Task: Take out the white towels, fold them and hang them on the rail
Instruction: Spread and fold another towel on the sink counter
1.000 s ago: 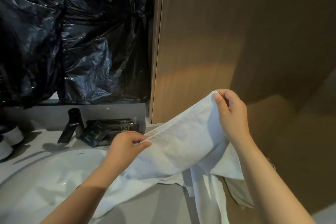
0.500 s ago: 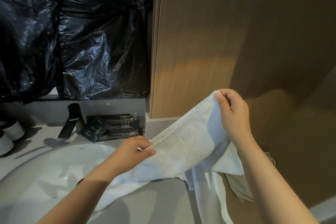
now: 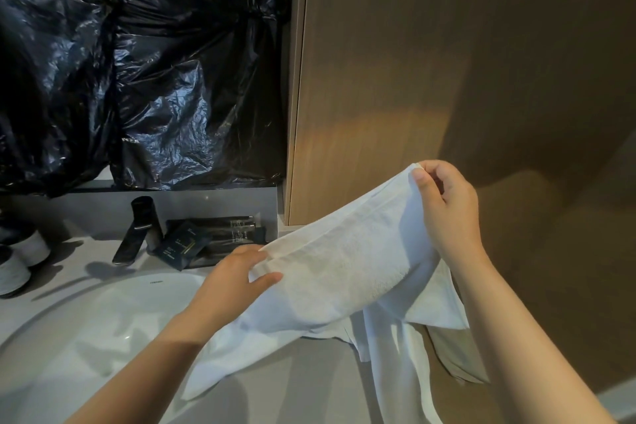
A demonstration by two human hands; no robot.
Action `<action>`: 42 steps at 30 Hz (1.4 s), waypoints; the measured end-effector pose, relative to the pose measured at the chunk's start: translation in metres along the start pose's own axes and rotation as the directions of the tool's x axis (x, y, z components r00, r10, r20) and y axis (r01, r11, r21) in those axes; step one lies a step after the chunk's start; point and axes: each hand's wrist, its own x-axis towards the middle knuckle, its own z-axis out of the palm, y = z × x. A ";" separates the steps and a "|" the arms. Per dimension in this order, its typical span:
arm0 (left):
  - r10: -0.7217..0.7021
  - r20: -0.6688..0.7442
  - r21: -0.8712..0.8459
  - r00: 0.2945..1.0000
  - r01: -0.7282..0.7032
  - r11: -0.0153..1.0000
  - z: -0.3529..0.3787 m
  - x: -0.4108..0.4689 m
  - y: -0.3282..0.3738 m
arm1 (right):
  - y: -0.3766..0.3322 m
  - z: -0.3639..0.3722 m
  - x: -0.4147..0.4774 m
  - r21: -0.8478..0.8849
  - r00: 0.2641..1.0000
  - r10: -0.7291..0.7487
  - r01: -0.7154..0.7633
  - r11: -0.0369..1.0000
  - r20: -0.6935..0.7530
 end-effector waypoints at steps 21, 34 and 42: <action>-0.139 0.010 0.143 0.990 0.136 0.980 -0.009 0.005 -0.036 | 0.000 0.000 0.016 -0.017 0.999 -0.018 0.018 1.000 -0.051; -0.186 -0.099 -0.175 0.978 0.167 0.970 -0.004 0.009 -0.058 | 0.007 -0.004 0.018 -0.042 0.998 -0.014 0.011 0.999 -0.057; -0.200 -0.175 -0.250 0.964 0.153 0.956 0.001 0.009 -0.062 | 0.011 -0.003 0.018 -0.053 0.998 -0.004 0.001 0.999 -0.070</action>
